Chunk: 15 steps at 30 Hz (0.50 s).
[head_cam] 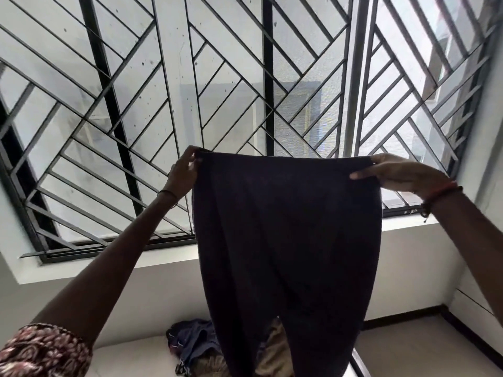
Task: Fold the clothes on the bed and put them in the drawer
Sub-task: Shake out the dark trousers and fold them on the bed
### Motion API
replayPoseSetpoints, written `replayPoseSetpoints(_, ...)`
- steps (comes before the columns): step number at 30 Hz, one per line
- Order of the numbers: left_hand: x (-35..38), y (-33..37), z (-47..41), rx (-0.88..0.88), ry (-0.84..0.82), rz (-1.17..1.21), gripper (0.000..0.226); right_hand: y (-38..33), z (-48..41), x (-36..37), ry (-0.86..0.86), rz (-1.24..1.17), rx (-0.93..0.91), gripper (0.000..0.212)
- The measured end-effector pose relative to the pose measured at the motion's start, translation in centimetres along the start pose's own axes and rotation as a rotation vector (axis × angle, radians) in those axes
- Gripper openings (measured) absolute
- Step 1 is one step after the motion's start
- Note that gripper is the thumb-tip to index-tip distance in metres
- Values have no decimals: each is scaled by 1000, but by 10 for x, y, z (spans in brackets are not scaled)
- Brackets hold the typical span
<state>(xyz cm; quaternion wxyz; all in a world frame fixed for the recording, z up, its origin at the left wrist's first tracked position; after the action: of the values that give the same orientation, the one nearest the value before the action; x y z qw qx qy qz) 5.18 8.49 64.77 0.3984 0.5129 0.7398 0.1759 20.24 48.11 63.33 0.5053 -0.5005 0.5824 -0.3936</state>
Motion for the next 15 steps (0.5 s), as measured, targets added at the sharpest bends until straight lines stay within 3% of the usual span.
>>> replayPoseSetpoints(3,-3,6,-3,-32,-108,128,24,-6,7,-8,9,-7,-41,63)
replayPoseSetpoints(6,-10,20,3,-84,-258,374,24,-19,20,-15,39,-80,-189,20)
replayPoseSetpoints(9,-14,24,1,-116,-366,555,26,-27,24,-10,18,-201,-282,21)
replayPoseSetpoints(12,3,11,-11,-275,-355,383,24,-6,-4,-6,133,-132,-49,28)
replayPoseSetpoints(15,29,-13,-12,-507,-241,228,20,26,-26,6,277,26,179,8)
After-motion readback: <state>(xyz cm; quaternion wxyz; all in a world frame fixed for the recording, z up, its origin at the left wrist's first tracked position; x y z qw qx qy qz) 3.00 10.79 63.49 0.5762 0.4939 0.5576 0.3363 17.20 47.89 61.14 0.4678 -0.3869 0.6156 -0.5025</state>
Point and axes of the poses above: each hand's wrist, its own z-axis away from the middle knuckle, its own x-axis out of the palm, y = z × x, the point moved 6 cm from there along -z, towards the middle knuckle, and after that the axes turned 5 degrees about -x, right-handed, at the moved point
